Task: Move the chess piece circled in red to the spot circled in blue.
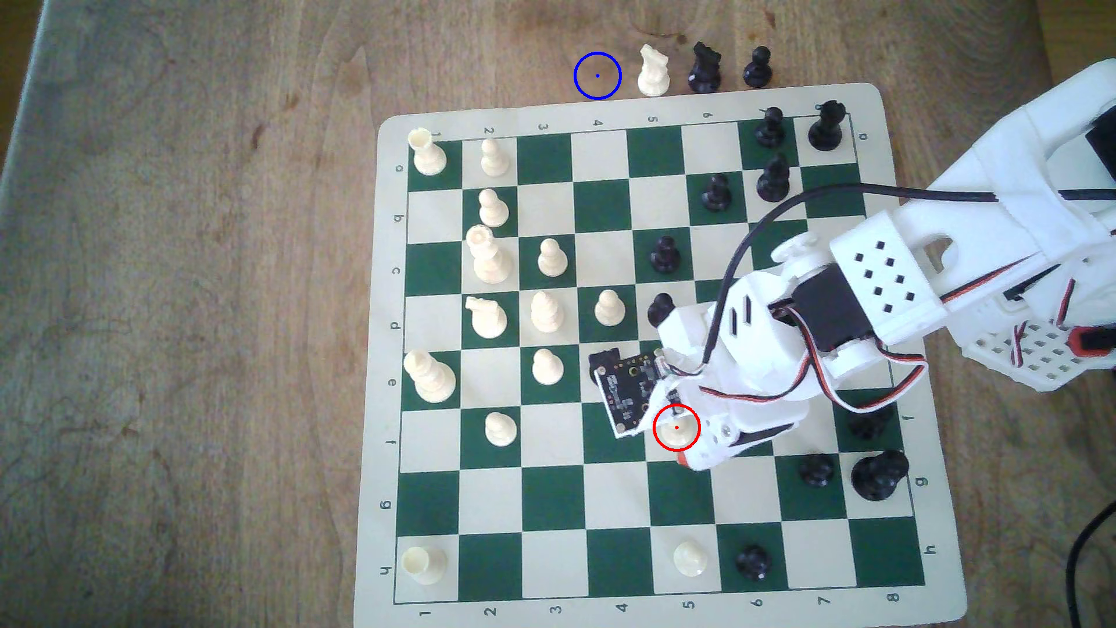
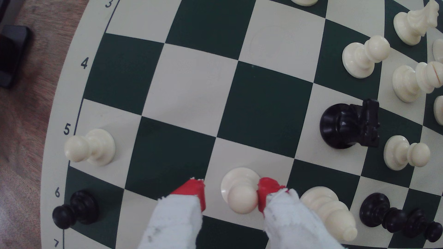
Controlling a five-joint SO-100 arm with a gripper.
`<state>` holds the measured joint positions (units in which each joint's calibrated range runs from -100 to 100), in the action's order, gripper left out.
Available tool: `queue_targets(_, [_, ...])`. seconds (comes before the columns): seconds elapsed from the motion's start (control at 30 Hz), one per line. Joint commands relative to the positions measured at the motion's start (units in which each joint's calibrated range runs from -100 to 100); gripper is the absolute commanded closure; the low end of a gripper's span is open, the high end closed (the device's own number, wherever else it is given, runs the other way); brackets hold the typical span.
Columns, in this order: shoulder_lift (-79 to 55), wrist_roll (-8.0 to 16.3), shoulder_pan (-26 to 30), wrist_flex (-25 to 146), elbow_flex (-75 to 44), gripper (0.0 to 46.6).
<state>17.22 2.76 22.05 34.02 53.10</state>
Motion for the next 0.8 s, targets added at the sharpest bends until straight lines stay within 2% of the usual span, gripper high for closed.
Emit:
queue_targets(0.0, [0.69, -0.39, 0.12, 0.95, -4.59, 42.1])
queue_targets(0.07, [0.78, -0.44, 0.2, 1.19, -4.59, 45.9])
queue_targets(0.1, [0.86, -0.44, 0.2, 1.28, -4.59, 46.4])
queue_targets(0.37, [5.28, 1.07, 0.05, 2.59, -7.04, 46.4])
queue_targets(0.57, [13.34, 0.98, -10.28, 7.91, -14.84, 46.4])
queue_targets(0.77, [18.18, 0.39, -18.02, 14.22, -19.37, 46.4])
